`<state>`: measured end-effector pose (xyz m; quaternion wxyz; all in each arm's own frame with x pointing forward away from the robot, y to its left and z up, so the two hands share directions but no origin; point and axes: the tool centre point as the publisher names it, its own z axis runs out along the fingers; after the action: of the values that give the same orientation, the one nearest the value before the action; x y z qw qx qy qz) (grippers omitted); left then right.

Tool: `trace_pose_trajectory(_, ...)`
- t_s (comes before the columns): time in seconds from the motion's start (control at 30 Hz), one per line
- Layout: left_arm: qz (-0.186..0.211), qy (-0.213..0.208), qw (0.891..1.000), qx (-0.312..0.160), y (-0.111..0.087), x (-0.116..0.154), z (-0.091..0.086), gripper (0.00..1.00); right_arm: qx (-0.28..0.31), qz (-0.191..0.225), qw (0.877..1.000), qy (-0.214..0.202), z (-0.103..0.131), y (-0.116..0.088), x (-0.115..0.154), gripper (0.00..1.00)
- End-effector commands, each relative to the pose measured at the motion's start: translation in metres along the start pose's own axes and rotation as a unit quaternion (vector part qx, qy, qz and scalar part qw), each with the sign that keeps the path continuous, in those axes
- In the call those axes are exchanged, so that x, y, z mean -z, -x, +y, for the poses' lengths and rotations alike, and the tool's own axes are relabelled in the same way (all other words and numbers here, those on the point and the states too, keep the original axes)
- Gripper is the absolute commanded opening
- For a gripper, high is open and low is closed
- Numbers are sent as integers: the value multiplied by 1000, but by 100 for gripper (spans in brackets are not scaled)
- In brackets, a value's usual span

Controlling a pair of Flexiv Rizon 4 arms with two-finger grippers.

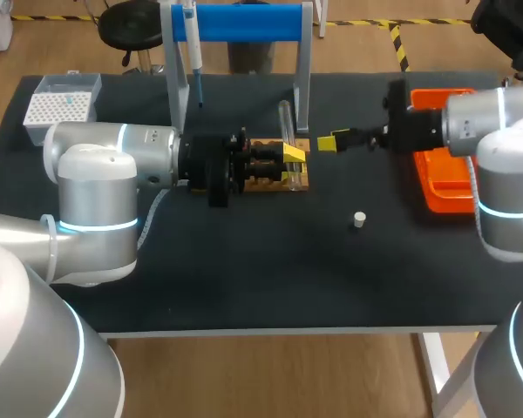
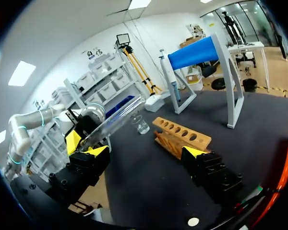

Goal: Invert the test tube, pick up the pipette, mount the tip to pipette, aspirate from beaker and dispense into the tube, eject the tip, return the pipette, and cap with the stopper.

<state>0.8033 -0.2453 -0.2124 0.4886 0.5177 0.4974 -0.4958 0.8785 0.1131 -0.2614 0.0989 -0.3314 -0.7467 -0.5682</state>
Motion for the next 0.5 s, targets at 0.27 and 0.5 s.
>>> trace_pose_trajectory(0.27,1,-3,1000,0,1,2,1,0,87,-29,996,4,-14,5,-10,100)
trace_pose_trajectory(0.5,1,-3,1000,0,1,2,1,0,146,-39,989,-1,-19,10,-18,100)
